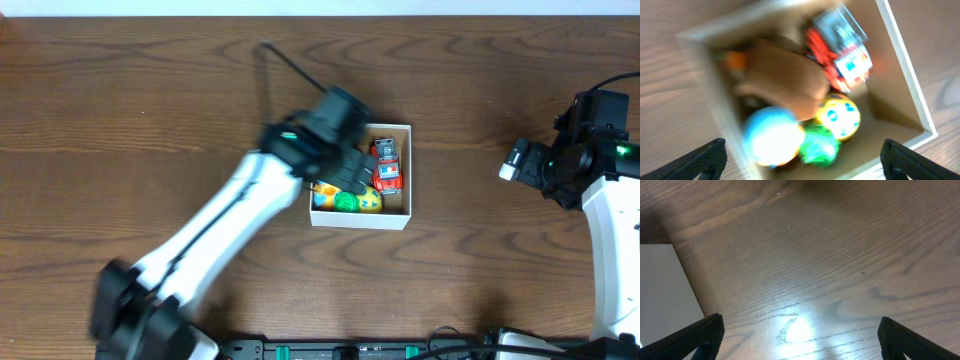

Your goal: Pack container

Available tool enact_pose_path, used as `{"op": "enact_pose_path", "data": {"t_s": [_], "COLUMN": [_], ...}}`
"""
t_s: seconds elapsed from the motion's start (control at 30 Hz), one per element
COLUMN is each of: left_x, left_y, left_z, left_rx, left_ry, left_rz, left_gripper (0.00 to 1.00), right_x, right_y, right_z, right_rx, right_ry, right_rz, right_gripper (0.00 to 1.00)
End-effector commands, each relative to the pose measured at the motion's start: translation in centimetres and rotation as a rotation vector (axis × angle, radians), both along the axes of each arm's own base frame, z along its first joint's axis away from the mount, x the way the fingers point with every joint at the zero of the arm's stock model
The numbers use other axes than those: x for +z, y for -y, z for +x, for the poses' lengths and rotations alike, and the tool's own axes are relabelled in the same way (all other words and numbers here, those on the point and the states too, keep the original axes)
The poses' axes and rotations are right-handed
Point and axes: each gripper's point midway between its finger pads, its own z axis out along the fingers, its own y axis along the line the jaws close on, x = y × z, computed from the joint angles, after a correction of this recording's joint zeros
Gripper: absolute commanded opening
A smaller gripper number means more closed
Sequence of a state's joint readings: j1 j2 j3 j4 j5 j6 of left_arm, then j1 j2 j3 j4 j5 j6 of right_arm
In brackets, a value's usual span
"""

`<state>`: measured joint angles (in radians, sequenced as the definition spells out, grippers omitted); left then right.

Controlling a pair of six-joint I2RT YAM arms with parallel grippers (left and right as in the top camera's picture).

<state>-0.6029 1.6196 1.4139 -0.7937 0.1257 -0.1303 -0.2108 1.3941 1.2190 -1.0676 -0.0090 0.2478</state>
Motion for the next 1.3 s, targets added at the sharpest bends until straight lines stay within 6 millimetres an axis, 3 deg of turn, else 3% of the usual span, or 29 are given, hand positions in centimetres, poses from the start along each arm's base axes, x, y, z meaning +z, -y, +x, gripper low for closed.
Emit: {"op": "enact_pose_path", "data": {"t_s": [0.0, 0.17, 0.33, 0.5, 0.67, 0.83, 1.03, 1.17, 1.27], "left_x": [5.0, 7.9, 7.6, 7.0, 7.0, 9.1, 12.3, 11.9, 10.5], "left_y": [-5.9, -14.5, -21.2, -23.9, -24.2, -24.1, -24.0, -24.0, -23.9], "left_z": [1.6, 2.3, 2.7, 3.2, 3.1, 1.2, -3.5, -7.7, -10.6], "left_rx": [0.153, 0.381, 0.573, 0.65, 0.657, 0.646, 0.634, 0.635, 0.645], "left_ry": [0.121, 0.172, 0.146, 0.132, 0.132, 0.18, 0.321, 0.393, 0.429], "left_rz": [-0.017, -0.016, 0.005, 0.016, 0.017, 0.009, -0.027, -0.05, -0.07], "left_gripper": [0.98, 0.98, 0.98, 0.98, 0.98, 0.98, 0.98, 0.98, 0.98], "right_x": [-0.3, -0.1, 0.9, 3.1, 4.6, 6.6, 11.4, 12.7, 11.4], "right_y": [-1.3, -3.9, -7.1, -8.4, -8.3, -7.7, -6.1, -6.2, -6.4], "right_z": [0.2, 1.2, 3.6, 7.3, 8.9, 6.7, 1.1, -3.1, -6.3], "right_rx": [0.07, 0.171, 0.274, 0.304, 0.331, 0.253, 0.142, 0.146, 0.162], "right_ry": [-0.003, 0.022, 0.125, 0.301, 0.39, 0.404, 0.514, 0.622, 0.668], "right_rz": [0.011, 0.001, -0.014, -0.038, -0.07, -0.059, -0.104, -0.117, -0.11], "right_gripper": [0.99, 0.99, 0.99, 0.99, 0.99, 0.99, 0.99, 0.99, 0.99]}}
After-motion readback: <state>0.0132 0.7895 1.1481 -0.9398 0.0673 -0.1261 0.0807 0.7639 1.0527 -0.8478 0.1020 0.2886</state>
